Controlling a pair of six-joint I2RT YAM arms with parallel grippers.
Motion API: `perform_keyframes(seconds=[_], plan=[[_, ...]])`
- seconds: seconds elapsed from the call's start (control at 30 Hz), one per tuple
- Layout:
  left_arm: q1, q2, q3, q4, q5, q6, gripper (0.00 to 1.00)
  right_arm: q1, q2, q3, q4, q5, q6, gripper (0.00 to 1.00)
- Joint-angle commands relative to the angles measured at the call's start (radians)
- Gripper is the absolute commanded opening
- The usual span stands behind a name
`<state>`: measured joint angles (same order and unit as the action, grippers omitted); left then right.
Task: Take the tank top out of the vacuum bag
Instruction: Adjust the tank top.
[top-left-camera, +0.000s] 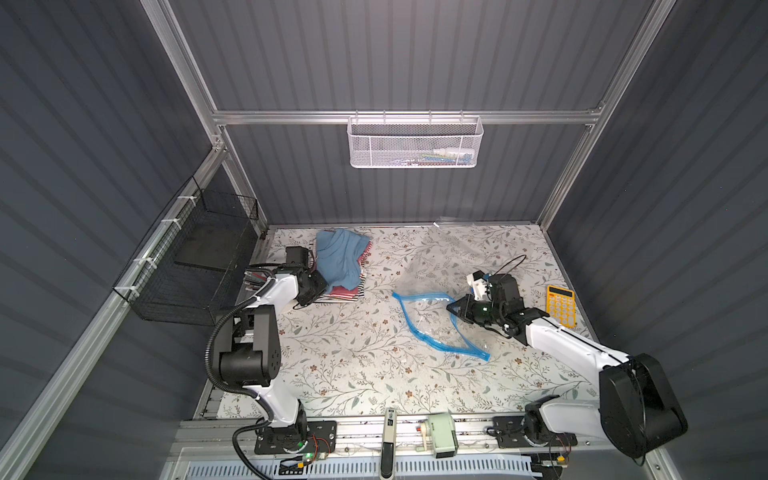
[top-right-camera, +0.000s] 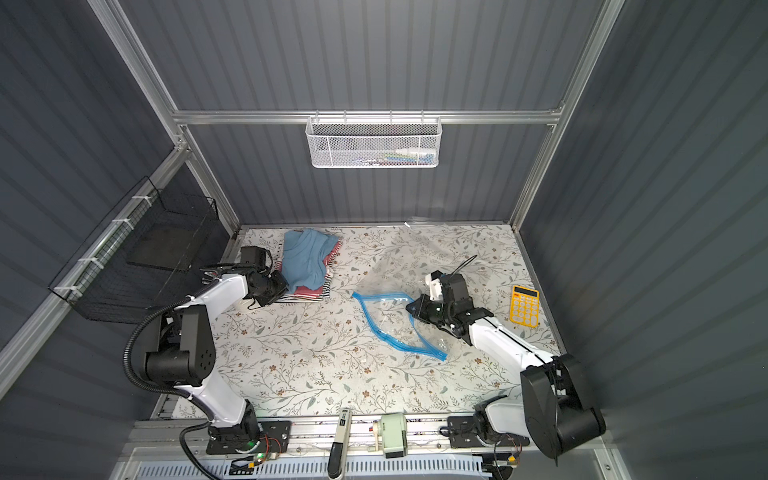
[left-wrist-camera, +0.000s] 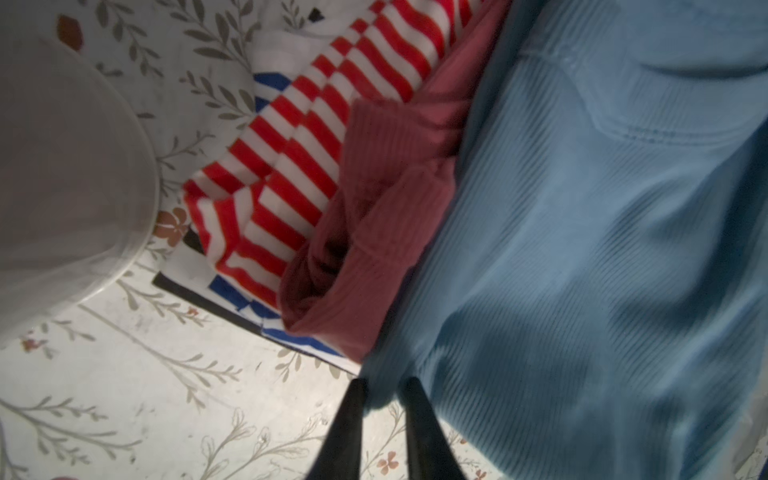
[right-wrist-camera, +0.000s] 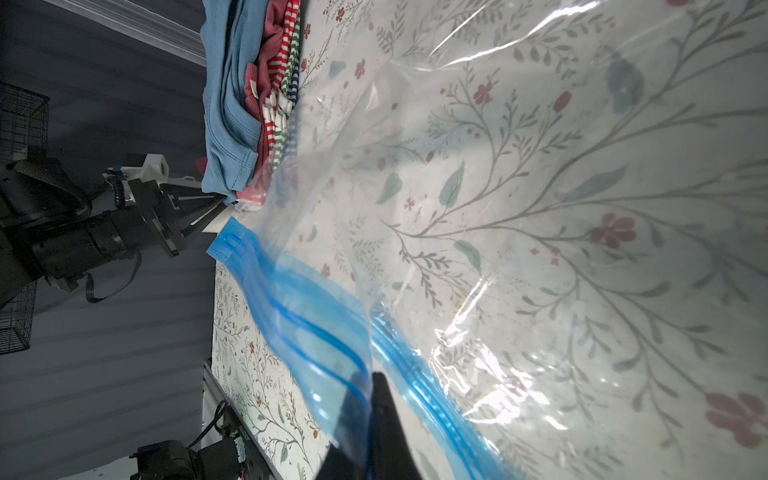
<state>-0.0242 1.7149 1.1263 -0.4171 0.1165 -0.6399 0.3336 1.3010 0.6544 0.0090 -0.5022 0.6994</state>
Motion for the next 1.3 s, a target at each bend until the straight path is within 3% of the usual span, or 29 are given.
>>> perform_keyframes(seconds=[0.0,0.17,0.53,0.93,1.27], plan=[[0.006,-0.015,0.01,0.003,0.023,0.001,0.04,-0.005,0.01,-0.011,0.014,-0.008,0.001,0.0],[0.006,-0.002,0.06,-0.021,0.008,0.038,0.0,-0.004,0.022,-0.001,0.022,-0.024,0.013,0.0],[0.006,0.051,0.328,-0.219,-0.089,0.216,0.0,-0.004,0.009,-0.001,0.009,-0.015,0.016,0.0],[0.009,0.041,0.361,-0.276,-0.279,0.328,0.0,-0.004,0.006,0.002,0.01,-0.019,0.022,0.0],[0.022,0.082,0.369,-0.247,-0.327,0.332,0.0,-0.004,-0.007,-0.003,0.002,-0.013,0.02,0.0]])
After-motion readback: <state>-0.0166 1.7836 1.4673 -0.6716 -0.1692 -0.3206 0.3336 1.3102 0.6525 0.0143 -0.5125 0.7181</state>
